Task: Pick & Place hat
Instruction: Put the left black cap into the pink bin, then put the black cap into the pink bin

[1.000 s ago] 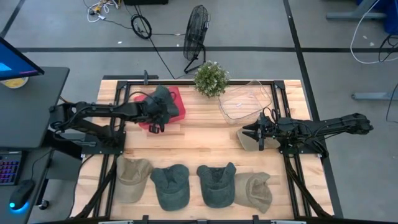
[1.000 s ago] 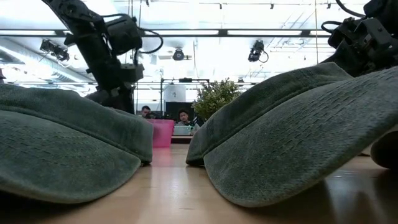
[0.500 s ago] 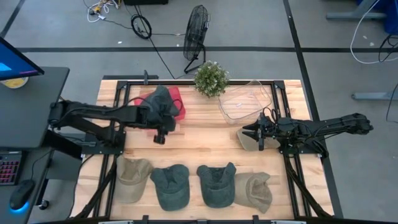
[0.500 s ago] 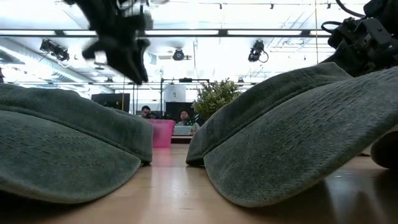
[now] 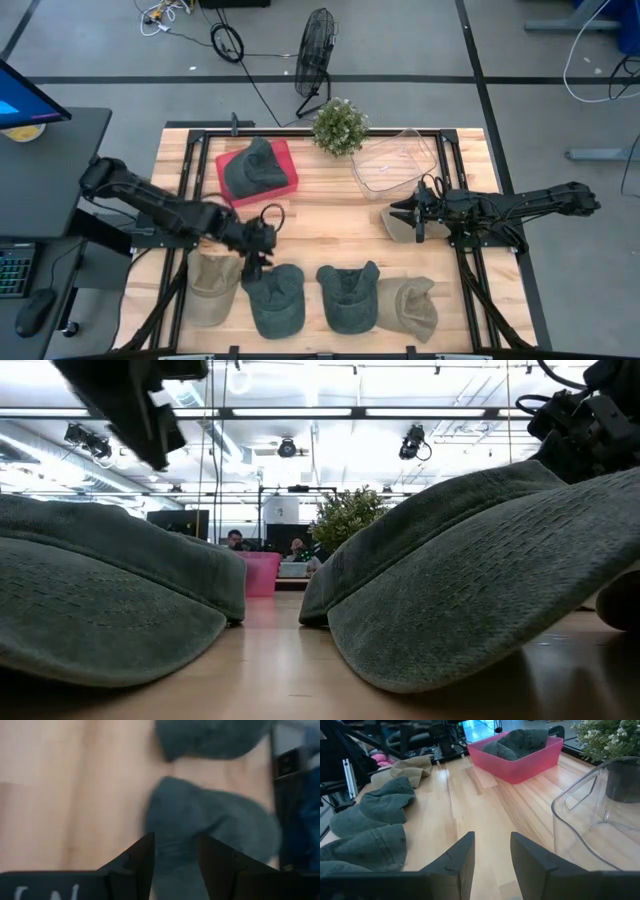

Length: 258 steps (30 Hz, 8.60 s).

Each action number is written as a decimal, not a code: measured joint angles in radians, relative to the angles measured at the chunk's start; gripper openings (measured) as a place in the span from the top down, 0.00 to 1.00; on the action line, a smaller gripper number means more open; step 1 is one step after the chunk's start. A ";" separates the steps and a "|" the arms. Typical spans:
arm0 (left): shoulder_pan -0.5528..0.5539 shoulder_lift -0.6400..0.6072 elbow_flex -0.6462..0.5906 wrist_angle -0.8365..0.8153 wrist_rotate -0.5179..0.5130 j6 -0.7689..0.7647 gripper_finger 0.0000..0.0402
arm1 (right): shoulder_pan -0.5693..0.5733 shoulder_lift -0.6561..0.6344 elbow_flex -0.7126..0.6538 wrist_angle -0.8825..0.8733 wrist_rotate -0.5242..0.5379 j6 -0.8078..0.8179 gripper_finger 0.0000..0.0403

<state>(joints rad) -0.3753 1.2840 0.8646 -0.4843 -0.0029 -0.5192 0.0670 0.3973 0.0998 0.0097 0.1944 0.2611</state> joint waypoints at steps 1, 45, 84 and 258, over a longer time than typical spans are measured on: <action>-0.021 0.006 -0.018 0.048 0.000 -0.027 0.64 | 0.000 0.000 0.000 0.000 0.000 0.000 0.68; -0.227 0.374 -0.050 0.482 0.004 -0.159 0.96 | 0.194 0.638 0.443 0.087 -0.265 -0.101 0.68; 0.599 0.237 0.536 -0.961 -0.471 1.457 0.98 | 0.201 0.850 0.447 0.326 -0.252 -0.243 0.68; 0.303 0.164 0.701 -0.927 -0.278 1.268 0.98 | 0.270 1.328 1.067 -0.205 -0.124 -0.487 0.72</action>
<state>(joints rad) -0.0720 1.4482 1.5656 -1.4110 -0.2806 0.7490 0.3367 1.7256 1.1671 -0.1951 0.0704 -0.2260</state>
